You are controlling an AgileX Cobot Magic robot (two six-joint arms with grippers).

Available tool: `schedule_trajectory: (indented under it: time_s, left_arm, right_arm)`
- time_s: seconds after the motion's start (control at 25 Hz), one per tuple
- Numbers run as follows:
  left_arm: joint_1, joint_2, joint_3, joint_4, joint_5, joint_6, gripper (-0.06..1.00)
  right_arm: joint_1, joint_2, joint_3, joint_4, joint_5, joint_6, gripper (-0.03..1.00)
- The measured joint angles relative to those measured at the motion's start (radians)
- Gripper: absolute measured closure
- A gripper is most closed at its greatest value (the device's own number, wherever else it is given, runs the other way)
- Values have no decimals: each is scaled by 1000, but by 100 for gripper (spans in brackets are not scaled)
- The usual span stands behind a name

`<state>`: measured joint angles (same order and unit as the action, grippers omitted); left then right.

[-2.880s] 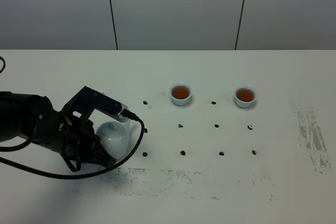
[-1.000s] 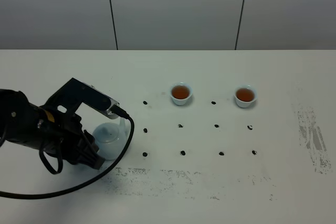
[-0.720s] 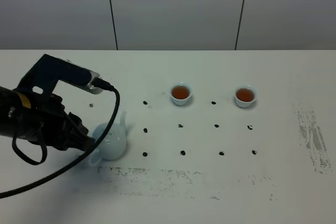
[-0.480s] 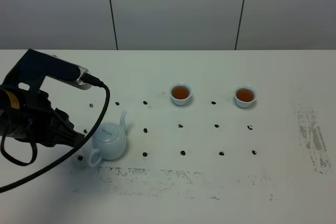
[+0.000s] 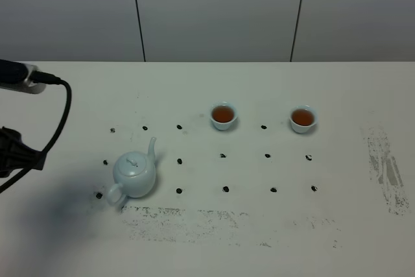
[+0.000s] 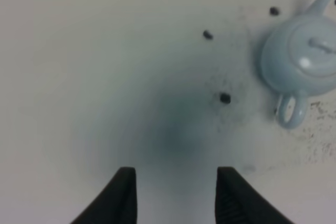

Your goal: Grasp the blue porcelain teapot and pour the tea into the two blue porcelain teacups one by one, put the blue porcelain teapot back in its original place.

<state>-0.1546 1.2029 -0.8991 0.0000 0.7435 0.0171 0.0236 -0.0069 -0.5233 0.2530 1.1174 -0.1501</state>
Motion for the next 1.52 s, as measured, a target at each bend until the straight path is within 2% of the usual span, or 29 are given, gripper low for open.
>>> schedule_trajectory:
  time_s: [0.24, 0.36, 0.48, 0.6, 0.8, 1.04, 1.32, 1.52]
  left_arm:
    - [37, -111, 0, -16, 213, 0, 56]
    - [38, -178, 0, -15, 346, -1, 56]
    - [39, -252, 13, -15, 432, -2, 56]
    - [39, -350, 92, -14, 432, -2, 56]
    - [39, -492, 285, -25, 371, -2, 56]
    - [39, -690, 416, -64, 342, -3, 56]
    - [39, -919, 433, -38, 319, -37, 56]
    - [77, -1048, 433, -38, 318, -39, 56]
  right_arm:
    - [0, 0, 0, 0, 0, 0, 76]
    - [0, 0, 0, 0, 0, 0, 76]
    - [0, 0, 0, 0, 0, 0, 76]
    - [0, 0, 0, 0, 0, 0, 76]
    - [0, 0, 0, 0, 0, 0, 76]
    - [0, 0, 0, 0, 0, 0, 76]
    - [0, 0, 0, 0, 0, 0, 76]
    - [0, 0, 0, 0, 0, 0, 76]
